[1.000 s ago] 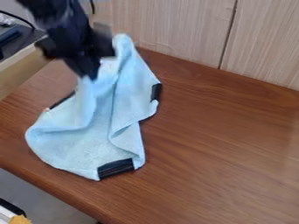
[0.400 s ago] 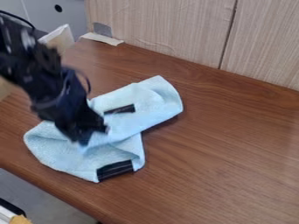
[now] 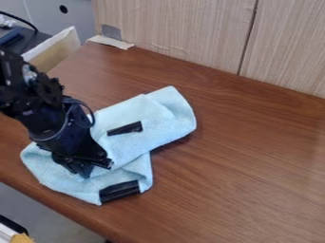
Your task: Fold the cloth from the top left to the bottom right
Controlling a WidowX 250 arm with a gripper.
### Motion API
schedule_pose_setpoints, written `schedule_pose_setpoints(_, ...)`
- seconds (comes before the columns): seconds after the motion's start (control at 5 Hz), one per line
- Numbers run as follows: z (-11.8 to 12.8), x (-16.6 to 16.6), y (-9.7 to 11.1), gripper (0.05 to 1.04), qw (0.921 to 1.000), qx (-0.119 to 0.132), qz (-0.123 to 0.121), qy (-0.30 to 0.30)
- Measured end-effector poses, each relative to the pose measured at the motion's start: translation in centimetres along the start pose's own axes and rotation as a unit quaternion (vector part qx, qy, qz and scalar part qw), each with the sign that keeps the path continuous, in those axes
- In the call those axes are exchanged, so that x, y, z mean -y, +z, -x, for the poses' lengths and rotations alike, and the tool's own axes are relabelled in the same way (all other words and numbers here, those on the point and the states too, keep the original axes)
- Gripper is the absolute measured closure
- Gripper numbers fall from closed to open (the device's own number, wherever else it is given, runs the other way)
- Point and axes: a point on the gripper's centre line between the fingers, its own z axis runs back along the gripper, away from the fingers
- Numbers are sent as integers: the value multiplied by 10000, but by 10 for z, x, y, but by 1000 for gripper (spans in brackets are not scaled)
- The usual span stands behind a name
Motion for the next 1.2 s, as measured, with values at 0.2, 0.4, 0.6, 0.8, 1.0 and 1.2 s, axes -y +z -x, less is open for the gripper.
schedule_pose_setpoints(0.2,0,5,3,612,10000,41,18,-39)
schedule_pose_setpoints(0.4,-6,2,3,304,10000,41,-4,76)
schedule_pose_setpoints(0.6,-13,-6,7,88,9997,103,-55,227)
schedule_pose_setpoints(0.8,-17,-7,16,81,9995,130,-31,303)
schedule_pose_setpoints(1.0,-25,-11,29,83,9988,227,-43,423)
schedule_pose_setpoints(1.2,-40,-24,60,83,9954,585,-157,743)
